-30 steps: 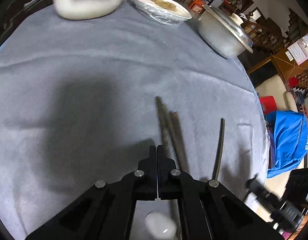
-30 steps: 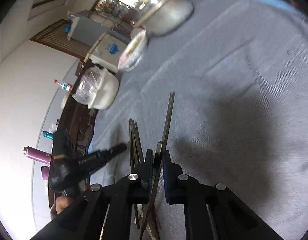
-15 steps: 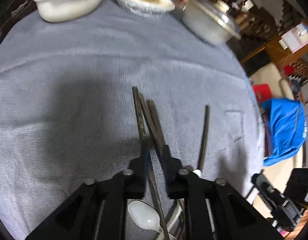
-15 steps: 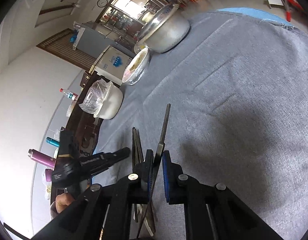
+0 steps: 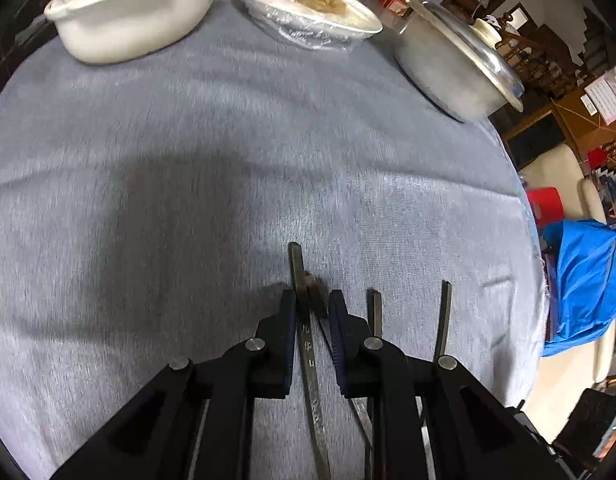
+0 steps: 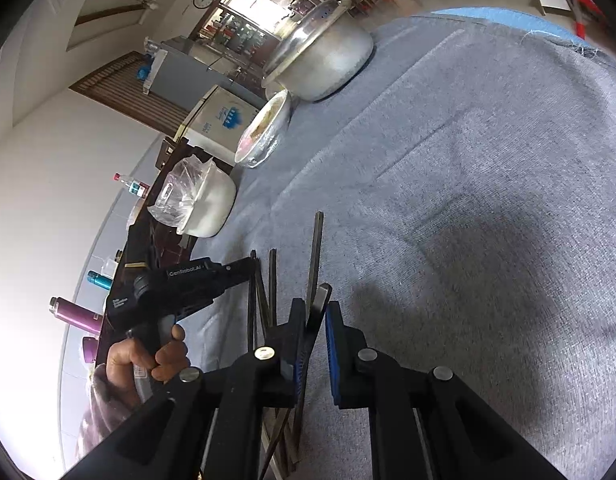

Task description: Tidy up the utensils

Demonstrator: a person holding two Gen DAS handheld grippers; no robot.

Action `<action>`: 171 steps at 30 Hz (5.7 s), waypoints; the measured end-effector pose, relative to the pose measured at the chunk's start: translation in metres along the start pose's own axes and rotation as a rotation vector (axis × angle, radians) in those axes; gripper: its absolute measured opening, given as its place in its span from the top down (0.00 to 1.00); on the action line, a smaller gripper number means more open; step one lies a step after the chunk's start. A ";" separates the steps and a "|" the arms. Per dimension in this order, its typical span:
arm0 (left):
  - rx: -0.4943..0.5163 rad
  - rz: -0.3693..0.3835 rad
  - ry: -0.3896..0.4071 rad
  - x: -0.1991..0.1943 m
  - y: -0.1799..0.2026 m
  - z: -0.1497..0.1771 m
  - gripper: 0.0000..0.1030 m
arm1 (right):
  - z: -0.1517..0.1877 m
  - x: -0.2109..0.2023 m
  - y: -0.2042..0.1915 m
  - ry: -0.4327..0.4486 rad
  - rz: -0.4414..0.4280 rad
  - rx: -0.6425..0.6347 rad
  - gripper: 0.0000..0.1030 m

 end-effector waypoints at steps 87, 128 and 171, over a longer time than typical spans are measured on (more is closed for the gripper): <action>0.233 0.232 0.850 -0.368 0.068 0.208 0.95 | 0.008 -0.040 0.060 -0.154 0.651 0.159 0.95; 0.222 0.248 0.811 -0.360 0.057 0.200 0.95 | -0.065 0.083 -0.060 -0.285 0.600 -0.133 0.59; 0.229 0.158 0.820 -0.355 0.086 0.240 0.95 | 0.015 -0.265 -0.180 0.570 0.078 -0.410 0.92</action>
Point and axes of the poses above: each gripper's, at about its wrist camera, not at the fingertips, and x roughly the way its jaws point, y to its right, z to its underside, the point moved 5 cm from there along x, roughly the way its jaws point, and after that the axes turned 4 degrees about z, right-handed, at the moved point
